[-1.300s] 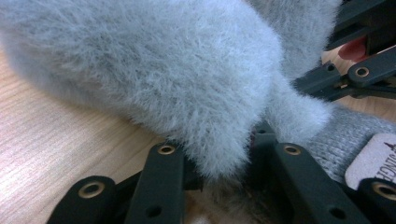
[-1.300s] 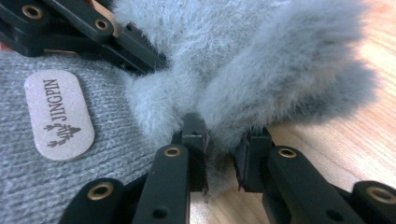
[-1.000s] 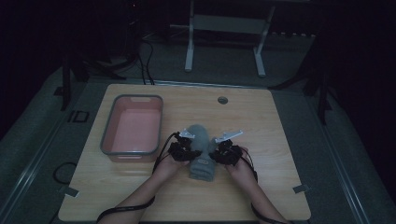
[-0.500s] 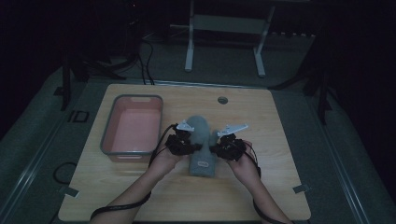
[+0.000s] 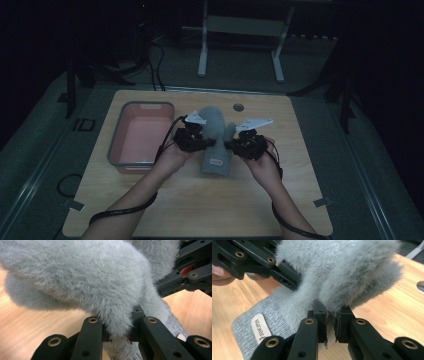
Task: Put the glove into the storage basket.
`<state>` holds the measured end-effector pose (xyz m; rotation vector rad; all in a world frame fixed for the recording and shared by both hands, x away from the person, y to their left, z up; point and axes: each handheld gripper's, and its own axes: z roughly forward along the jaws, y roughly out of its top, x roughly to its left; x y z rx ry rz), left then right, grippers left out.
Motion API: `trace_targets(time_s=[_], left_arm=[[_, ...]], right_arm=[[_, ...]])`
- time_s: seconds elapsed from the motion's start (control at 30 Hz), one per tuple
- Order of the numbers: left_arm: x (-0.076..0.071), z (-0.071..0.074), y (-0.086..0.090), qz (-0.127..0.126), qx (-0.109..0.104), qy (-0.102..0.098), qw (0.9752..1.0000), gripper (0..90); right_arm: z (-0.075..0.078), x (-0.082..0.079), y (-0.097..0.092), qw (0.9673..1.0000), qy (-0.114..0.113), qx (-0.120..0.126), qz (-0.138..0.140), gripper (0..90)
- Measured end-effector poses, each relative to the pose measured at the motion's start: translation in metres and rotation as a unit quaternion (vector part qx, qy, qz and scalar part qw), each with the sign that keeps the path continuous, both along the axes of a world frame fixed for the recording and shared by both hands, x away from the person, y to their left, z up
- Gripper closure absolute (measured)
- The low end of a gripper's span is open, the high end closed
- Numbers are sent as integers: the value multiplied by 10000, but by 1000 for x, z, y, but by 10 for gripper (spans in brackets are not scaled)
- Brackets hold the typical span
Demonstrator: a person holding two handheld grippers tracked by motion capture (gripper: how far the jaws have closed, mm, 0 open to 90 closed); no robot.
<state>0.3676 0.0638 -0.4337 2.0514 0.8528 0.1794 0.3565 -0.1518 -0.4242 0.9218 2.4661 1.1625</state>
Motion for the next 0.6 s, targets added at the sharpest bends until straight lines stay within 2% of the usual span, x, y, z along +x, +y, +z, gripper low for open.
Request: trace_targets(time_s=[0.17, 0.2, 0.27, 0.43, 0.47, 0.6], left_arm=[[4, 9, 6, 33, 65, -77, 9999, 787], [6, 14, 14, 159, 63, -92, 9998, 787], [6, 17, 21, 224, 92, -113, 9996, 787], [9, 24, 38, 299, 94, -89, 9995, 787], [10, 30, 48, 348, 101, -104, 9993, 787], [12, 42, 63, 420, 149, -153, 9989, 787]], right_arm=[[9, 5, 8, 10000, -66, -17, 29, 822], [14, 8, 14, 9999, -97, -14, 56, 822], [17, 11, 20, 9999, -88, -23, 101, 823], [26, 17, 41, 9997, -85, 3, 217, 823], [28, 18, 45, 9997, -91, 16, 234, 823], [39, 24, 61, 9994, -95, 94, 314, 823]])
